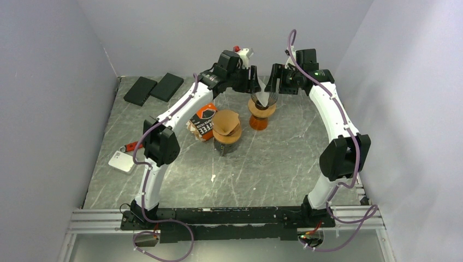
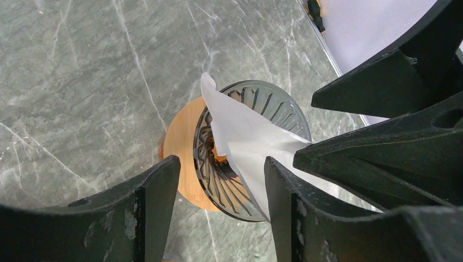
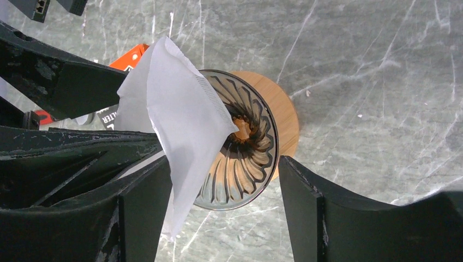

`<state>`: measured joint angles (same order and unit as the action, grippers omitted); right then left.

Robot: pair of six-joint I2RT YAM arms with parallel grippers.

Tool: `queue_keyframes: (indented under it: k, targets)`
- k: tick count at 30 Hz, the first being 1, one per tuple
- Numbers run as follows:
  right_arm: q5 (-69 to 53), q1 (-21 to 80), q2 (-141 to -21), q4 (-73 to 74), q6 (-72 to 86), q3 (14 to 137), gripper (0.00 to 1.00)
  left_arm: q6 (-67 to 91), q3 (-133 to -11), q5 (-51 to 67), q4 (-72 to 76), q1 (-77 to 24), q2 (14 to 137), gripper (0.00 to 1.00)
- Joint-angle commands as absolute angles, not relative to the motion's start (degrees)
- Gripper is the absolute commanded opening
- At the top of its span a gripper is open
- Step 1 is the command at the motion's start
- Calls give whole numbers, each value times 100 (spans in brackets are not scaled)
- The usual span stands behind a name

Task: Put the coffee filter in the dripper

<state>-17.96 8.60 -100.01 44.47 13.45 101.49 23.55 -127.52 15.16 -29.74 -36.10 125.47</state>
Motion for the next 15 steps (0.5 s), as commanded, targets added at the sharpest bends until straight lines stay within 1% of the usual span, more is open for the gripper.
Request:
queue_keyframes:
  k: [1,11,12,15]
  targets:
    - [-1634,874,-9848,4183,1301,10187,74,2274,-12946,1636,-2864,-3625,12626,64]
    - [-1415,962,-10133,4182,1225,10134,75,2256,-12994,1692,-2948,-3630,12708,62]
    - [-1356,986,-10135,4186,1216,10127,74,2237,-12991,1669,-2971,-3630,12709,61]
    - [-1172,1019,-10163,4227,1168,10095,66,2176,-12967,1573,-3037,-3630,12694,60]
